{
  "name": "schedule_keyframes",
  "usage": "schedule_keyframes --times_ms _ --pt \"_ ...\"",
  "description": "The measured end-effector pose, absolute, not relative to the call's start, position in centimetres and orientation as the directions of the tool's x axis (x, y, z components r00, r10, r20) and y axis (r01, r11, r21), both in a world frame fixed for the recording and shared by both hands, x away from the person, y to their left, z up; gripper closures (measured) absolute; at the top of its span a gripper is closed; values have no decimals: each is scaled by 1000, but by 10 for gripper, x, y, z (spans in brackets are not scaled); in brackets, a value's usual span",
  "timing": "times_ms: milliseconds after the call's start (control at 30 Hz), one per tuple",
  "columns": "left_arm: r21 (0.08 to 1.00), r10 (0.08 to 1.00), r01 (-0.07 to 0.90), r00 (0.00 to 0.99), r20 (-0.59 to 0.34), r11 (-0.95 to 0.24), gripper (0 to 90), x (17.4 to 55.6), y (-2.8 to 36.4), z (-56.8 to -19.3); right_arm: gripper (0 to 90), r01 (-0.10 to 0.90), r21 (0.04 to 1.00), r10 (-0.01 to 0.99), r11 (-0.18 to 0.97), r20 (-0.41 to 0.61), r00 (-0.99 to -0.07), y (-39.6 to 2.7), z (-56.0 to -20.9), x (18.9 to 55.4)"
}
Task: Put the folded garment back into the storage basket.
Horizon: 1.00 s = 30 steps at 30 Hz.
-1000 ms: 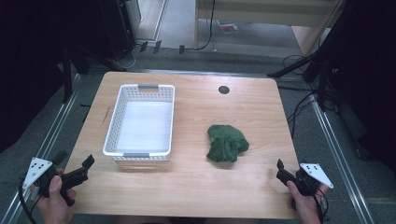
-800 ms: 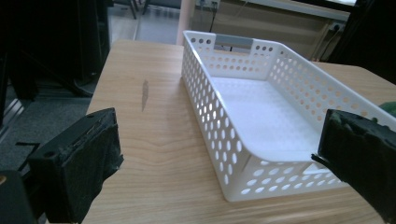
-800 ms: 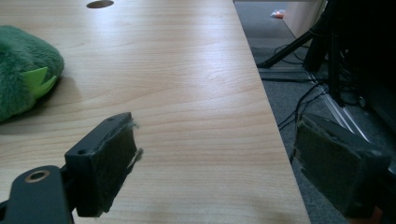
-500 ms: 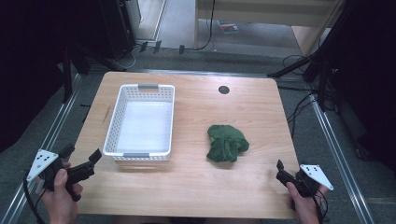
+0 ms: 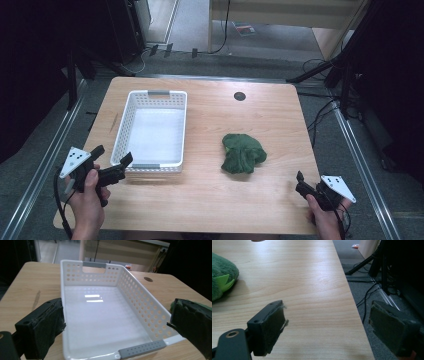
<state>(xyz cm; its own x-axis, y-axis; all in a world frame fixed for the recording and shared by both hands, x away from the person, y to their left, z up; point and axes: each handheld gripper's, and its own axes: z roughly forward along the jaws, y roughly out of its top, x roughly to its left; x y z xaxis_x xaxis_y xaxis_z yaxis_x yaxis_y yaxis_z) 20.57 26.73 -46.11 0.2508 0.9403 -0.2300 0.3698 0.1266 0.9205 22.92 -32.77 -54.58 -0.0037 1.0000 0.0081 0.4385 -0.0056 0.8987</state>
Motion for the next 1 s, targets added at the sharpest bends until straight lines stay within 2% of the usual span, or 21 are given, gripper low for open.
schedule_keyframes --times_ms 433,1000 --pt "915 912 398 348 -218 67 0 228 214 -456 130 435 900 1000 -4 12 -15 -328 -546 229" --pt "905 877 424 421 -233 36 0 254 156 -462 129 438 899 1000 -1 12 -21 -328 -546 229"
